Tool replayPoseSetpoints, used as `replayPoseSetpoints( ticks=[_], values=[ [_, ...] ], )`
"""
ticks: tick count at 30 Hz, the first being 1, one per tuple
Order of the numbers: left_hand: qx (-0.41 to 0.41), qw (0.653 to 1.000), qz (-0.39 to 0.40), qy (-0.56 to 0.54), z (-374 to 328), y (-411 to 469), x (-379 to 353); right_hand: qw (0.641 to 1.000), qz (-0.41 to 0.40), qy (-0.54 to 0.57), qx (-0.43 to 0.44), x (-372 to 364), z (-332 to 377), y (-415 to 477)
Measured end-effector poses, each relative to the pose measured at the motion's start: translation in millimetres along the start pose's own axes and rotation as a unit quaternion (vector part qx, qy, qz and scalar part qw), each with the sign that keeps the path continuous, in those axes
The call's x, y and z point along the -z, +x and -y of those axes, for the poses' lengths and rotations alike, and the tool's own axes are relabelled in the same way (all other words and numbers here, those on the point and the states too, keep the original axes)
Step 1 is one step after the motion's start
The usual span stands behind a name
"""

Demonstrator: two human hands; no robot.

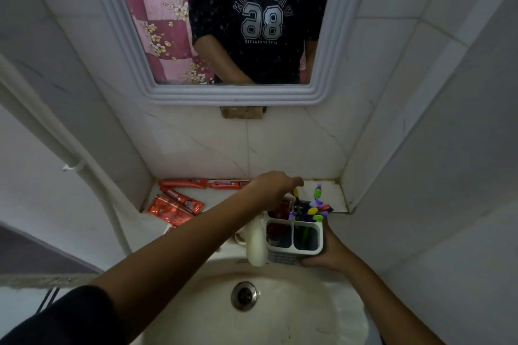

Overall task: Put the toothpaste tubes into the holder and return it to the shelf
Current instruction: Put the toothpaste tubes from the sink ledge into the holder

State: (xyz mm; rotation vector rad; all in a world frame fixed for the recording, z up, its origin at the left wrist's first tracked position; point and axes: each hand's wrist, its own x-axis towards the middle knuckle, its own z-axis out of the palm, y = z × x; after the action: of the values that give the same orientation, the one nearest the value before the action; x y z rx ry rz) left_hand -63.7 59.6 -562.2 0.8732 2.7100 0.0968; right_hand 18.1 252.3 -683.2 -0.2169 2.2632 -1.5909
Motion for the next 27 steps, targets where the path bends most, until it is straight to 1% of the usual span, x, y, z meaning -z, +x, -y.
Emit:
replayPoseSetpoints(
  ticks=[3,6,8,10,12,13,14,16,17,19,20,21,22,23,24,25,26,27],
  values=[
    [-0.003,0.999,-0.044,-0.014,7.8,2.0,-6.8,1.0,0.001,0.001,0.01,-1.5,1.4,-0.4],
    [0.012,0.998,-0.055,-0.039,11.3,3.6,-10.7,1.0,0.001,0.015,0.003,-0.9,-1.2,0.6],
    [0.021,0.995,-0.065,-0.067,18.1,4.0,-10.4,1.0,0.005,0.027,0.005,-0.8,-1.6,2.3],
    [0.03,0.989,-0.083,-0.12,28.2,-2.8,-5.2,0.999,0.01,0.031,0.002,-1.3,-2.5,3.2],
    [0.068,0.968,-0.118,-0.21,46.4,-15.6,-0.9,1.0,0.014,0.026,-0.004,-0.4,-7.6,5.0],
    [0.1,0.952,-0.143,-0.253,59.6,-23.8,-1.7,1.0,0.017,0.025,-0.006,-0.3,-8.0,4.9],
    [0.137,0.938,-0.167,-0.272,73.6,-34.8,-5.1,1.0,0.015,0.024,-0.006,-0.6,-7.5,4.4],
    [0.205,0.928,-0.205,-0.235,108.1,-58.5,-26.3,1.0,0.003,0.016,-0.003,-1.3,-8.0,3.8],
    [0.224,0.932,-0.209,-0.195,124.5,-71.3,-39.3,1.0,0.0,0.015,-0.004,-2.2,-5.4,3.3],
    [0.253,0.952,-0.138,-0.108,147.9,-96.9,-66.2,1.0,-0.005,0.01,-0.008,-2.9,-5.4,3.6],
    [0.271,0.953,-0.11,-0.084,153.8,-104.7,-74.5,1.0,0.001,0.006,-0.002,-2.5,-4.7,3.6],
    [0.302,0.948,-0.045,-0.085,160.4,-109.3,-81.7,1.0,0.007,0.006,0.0,-2.8,-4.1,3.4],
    [0.309,0.946,-0.046,-0.089,164.8,-111.3,-86.5,1.0,0.01,0.009,0.001,-2.8,-4.3,3.0],
    [0.306,0.943,-0.056,-0.121,168.7,-110.7,-84.3,1.0,0.012,0.013,0.004,-3.2,-3.3,2.3],
    [0.326,0.931,-0.081,-0.147,171.7,-107.7,-80.8,1.0,0.014,0.017,0.009,-3.8,-1.0,1.2],
    [0.347,0.918,-0.065,-0.18,164.4,-102.0,-75.3,1.0,0.013,0.018,0.008,-4.0,0.3,0.0],
    [0.353,0.895,-0.027,-0.27,156.9,-100.8,-70.0,1.0,0.015,0.021,0.006,-4.0,-0.2,-0.4],
    [0.374,0.882,-0.013,-0.287,159.7,-91.9,-72.6,0.999,0.02,0.025,0.001,-3.8,0.7,-0.5]
  ],
)
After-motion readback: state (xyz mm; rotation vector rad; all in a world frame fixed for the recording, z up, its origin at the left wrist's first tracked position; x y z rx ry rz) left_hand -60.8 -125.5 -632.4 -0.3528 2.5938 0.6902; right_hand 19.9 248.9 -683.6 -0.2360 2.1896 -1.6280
